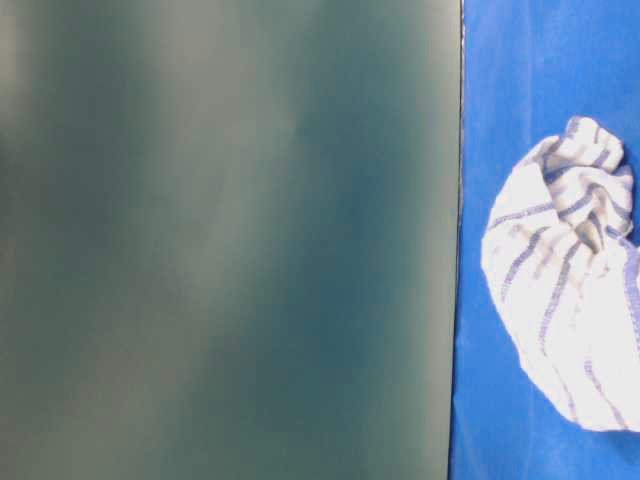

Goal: Hand over the towel.
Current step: 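Close the left gripper on the striped towel's edge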

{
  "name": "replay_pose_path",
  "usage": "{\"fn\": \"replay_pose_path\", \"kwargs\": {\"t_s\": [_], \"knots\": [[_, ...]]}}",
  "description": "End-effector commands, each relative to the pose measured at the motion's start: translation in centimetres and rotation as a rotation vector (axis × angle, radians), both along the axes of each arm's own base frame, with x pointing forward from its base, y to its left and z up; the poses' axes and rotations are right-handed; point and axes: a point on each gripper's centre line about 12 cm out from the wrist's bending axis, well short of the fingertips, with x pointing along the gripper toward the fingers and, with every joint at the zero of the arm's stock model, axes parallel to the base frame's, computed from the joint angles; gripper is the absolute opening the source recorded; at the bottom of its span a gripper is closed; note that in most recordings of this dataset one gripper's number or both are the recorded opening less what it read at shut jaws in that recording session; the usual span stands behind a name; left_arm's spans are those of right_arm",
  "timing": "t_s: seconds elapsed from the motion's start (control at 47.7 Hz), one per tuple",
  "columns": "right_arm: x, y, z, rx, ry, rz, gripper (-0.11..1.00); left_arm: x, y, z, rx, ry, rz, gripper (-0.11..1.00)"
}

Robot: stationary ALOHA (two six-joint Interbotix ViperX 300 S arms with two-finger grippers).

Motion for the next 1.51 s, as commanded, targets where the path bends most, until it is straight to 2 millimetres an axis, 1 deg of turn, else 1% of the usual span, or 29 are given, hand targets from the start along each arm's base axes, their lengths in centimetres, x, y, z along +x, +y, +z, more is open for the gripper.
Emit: {"fn": "replay_pose_path", "kwargs": {"t_s": [0.0,0.126,0.377,0.461,0.566,0.608,0.65,0.734,0.755,0.817,0.88,0.922,0.964,1.09,1.132,1.153,1.258,1.362,1.488], "knots": [[0.3,0.0,1.3,0.008,-0.034,0.002,0.0,0.3,0.0,0.5,-0.009,-0.011,-0.001,0.0],[0.3,0.0,1.4,0.014,-0.035,0.002,0.0,0.3,-0.1,0.4,-0.01,-0.009,-0.002,0.0],[0.3,0.0,1.3,0.012,-0.032,0.003,0.0,0.7,0.1,1.4,0.001,-0.044,0.006,0.0],[0.4,0.0,1.2,0.014,-0.028,0.002,0.0,1.2,0.2,1.5,0.001,-0.038,0.012,0.0],[0.4,0.0,1.3,0.012,-0.029,0.002,0.0,2.4,0.4,1.1,0.001,-0.001,0.023,0.02],[0.4,0.0,1.3,0.012,-0.031,0.002,0.0,3.0,0.5,0.9,0.0,0.018,0.026,0.07],[0.4,0.0,1.3,0.012,-0.032,0.002,0.0,3.6,0.6,0.6,0.0,0.038,0.029,0.16],[0.4,0.0,1.3,0.012,-0.031,0.002,0.0,5.2,0.9,-0.2,-0.007,0.089,0.041,0.4],[0.4,0.0,1.3,0.012,-0.029,0.002,0.0,5.6,1.0,-0.4,-0.01,0.101,0.044,0.48],[0.4,0.0,1.2,0.014,-0.028,0.002,0.0,6.6,1.4,-1.4,-0.026,0.148,0.057,0.66],[0.4,0.0,1.2,0.014,-0.028,0.002,0.0,7.7,1.8,-2.4,-0.034,0.198,0.07,0.81],[0.4,0.0,1.2,0.012,-0.028,0.003,0.0,8.6,1.9,-3.1,-0.039,0.227,0.072,0.89],[0.4,0.0,1.2,0.012,-0.028,0.003,0.0,9.6,2.1,-4.1,-0.042,0.267,0.075,0.92],[0.4,0.0,1.1,0.014,-0.023,0.002,0.0,12.0,2.4,-7.1,-0.046,0.374,0.083,0.92],[0.4,0.0,1.0,0.014,-0.02,0.002,0.0,12.7,2.5,-8.3,-0.049,0.413,0.083,0.92],[0.4,0.0,1.0,0.014,-0.02,0.002,0.0,13.3,2.5,-9.2,-0.05,0.442,0.084,0.92],[0.5,0.0,1.0,0.014,-0.014,0.002,0.0,15.2,2.6,-11.9,-0.054,0.529,0.083,0.92],[0.6,0.0,0.8,0.014,-0.008,0.002,0.0,16.7,2.7,-14.8,-0.057,0.626,0.082,0.92],[0.6,0.0,0.7,0.014,-0.003,0.002,0.0,17.9,2.5,-17.2,-0.069,0.702,0.079,0.92]]}}
